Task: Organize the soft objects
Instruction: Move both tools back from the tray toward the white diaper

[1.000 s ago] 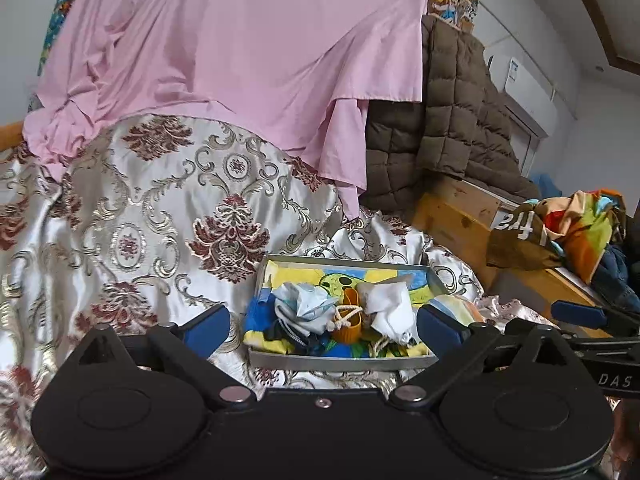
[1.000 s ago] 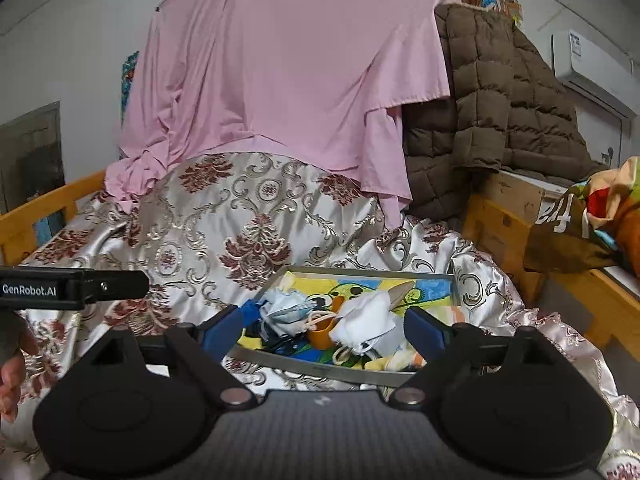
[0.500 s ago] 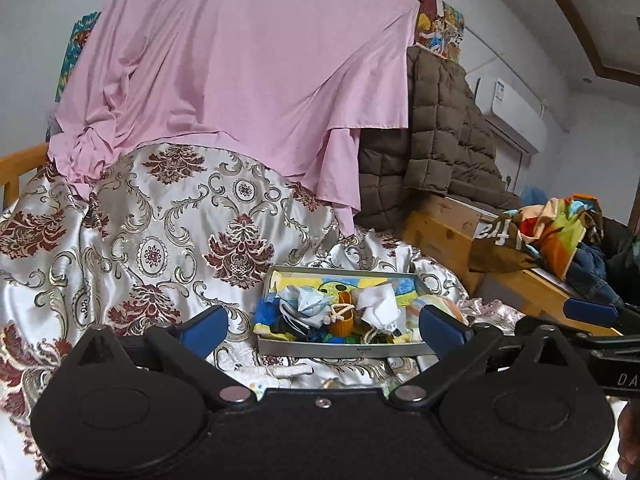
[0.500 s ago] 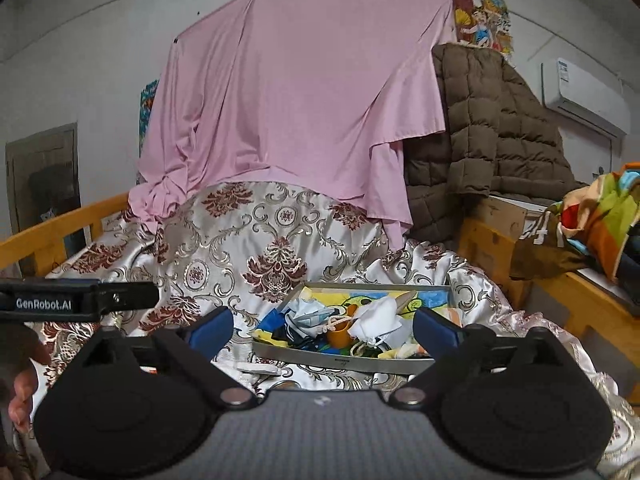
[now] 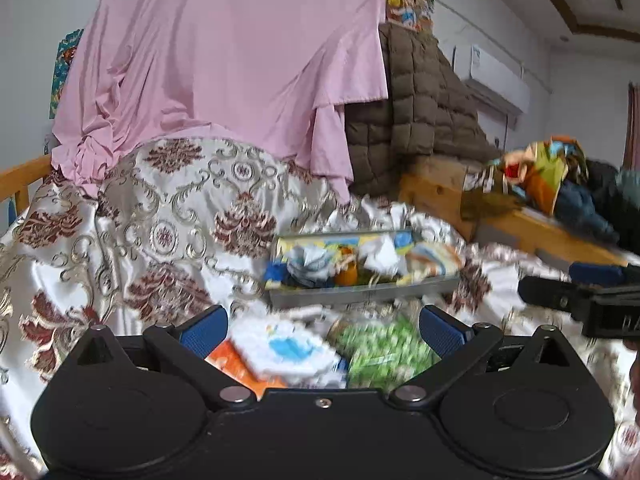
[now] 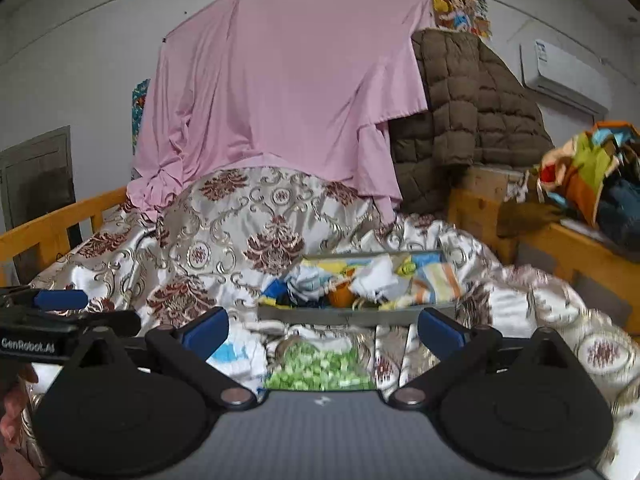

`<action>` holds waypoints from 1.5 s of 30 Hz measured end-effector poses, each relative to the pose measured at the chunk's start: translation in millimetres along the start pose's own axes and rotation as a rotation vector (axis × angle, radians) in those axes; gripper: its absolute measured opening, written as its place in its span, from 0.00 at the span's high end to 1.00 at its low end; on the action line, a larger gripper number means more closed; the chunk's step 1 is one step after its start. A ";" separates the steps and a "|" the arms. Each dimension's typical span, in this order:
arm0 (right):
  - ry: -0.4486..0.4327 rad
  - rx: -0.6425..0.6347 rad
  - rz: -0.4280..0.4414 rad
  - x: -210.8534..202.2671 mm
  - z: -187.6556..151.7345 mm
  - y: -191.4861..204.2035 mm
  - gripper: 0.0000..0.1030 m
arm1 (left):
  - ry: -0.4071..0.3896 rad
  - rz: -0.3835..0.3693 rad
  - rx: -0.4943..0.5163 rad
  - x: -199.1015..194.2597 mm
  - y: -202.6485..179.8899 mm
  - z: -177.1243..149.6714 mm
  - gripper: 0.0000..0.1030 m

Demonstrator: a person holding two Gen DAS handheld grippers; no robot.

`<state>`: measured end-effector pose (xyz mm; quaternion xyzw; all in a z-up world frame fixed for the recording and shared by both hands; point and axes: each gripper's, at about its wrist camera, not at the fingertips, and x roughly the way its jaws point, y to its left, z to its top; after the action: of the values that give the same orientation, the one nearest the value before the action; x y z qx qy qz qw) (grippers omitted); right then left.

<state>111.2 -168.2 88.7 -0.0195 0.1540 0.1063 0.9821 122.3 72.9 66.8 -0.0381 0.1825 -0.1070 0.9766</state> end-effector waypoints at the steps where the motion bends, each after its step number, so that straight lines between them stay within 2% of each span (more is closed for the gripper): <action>1: 0.007 0.006 0.000 0.1 -4.6 -0.1 0.00 | 0.013 0.001 0.004 0.3 2.2 -4.1 0.01; 17: 0.146 -0.025 0.033 18.6 -62.8 21.6 0.00 | 0.201 0.071 -0.010 14.7 25.8 -46.8 0.01; 26: 0.211 -0.018 0.061 32.4 -83.5 24.8 0.00 | 0.262 0.124 -0.045 25.4 32.3 -54.0 0.01; 33: 0.233 -0.002 0.088 43.2 -92.4 23.3 0.00 | 0.269 0.150 -0.078 35.5 38.9 -54.4 0.01; 45: 0.191 -0.050 0.097 63.9 -85.9 29.9 0.00 | 0.247 0.136 -0.110 58.2 51.1 -52.8 0.01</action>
<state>138.6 -132.2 -12.8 -0.0466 0.2448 0.1551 0.9560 166.0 107.8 -8.4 -0.0656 0.3092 -0.0345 0.9481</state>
